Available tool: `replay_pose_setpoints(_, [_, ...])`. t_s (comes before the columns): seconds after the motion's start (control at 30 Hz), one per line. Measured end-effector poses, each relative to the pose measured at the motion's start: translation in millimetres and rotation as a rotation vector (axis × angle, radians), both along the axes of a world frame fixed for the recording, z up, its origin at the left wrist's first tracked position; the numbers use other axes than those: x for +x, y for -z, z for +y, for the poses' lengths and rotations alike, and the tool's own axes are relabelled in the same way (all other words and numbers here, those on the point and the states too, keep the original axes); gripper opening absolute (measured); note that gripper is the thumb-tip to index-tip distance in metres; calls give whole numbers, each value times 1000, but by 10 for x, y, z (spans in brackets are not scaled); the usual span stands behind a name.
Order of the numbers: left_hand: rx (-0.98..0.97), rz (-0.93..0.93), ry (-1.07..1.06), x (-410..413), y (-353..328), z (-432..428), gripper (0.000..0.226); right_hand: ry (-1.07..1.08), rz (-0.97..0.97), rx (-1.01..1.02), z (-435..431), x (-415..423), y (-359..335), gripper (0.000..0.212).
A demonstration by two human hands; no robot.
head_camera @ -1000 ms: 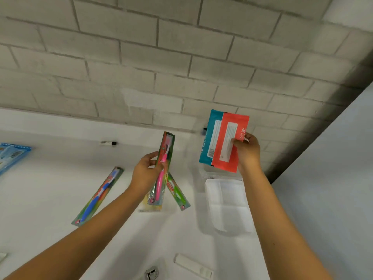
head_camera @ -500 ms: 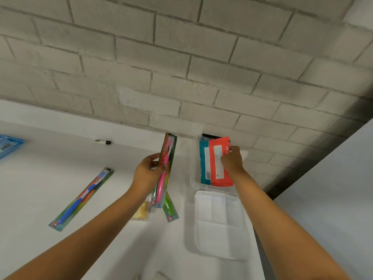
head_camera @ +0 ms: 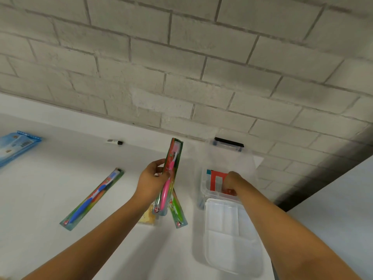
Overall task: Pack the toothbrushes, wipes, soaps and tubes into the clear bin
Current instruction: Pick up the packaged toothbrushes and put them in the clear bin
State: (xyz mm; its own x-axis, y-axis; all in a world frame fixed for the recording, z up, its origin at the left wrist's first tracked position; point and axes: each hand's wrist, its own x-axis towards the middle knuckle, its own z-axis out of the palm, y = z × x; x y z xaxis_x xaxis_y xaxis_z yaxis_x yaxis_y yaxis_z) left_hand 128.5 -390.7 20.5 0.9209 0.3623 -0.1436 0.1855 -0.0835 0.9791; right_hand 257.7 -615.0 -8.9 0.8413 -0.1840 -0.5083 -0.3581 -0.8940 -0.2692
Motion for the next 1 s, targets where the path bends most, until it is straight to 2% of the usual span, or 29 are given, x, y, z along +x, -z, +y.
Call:
replay_pose_setpoints(0.1, [-11, 4, 12, -8, -16, -28, 43, -16, -36, -10, -7, -40, -97, 28])
replay_pose_setpoints(0.17, [-12, -2, 23, -13, -52, -58, 42, -32, -139, 3, -2, -61, -191, 20])
replay_pose_setpoints(0.27, [-23, -23, 44, -10, -110, -130, 41, -54, -387, 158, 6, -167, -362, 36])
replay_pose_setpoints(0.4, [9, -59, 95, -12, -219, -279, 43, -37, -581, 408, 60, -422, -680, 31])
replay_pose_setpoints(0.63, [25, -149, 206, -97, -440, -580, 44, 10, -527, 717, 225, -884, -1114, 41])
replay_pose_setpoints(0.77, [5, -180, 242, -112, -445, -678, 35, 96, -523, 857, 236, -1021, -1164, 49])
replay_pose_setpoints(0.9, [-11, -188, 259, -75, -416, -736, 28, 148, -543, 915, 256, -1032, -1139, 54])
replay_pose_setpoints(1.0, [-28, -194, 264, -61, -428, -747, 31, 132, -555, 902, 278, -998, -1135, 46])
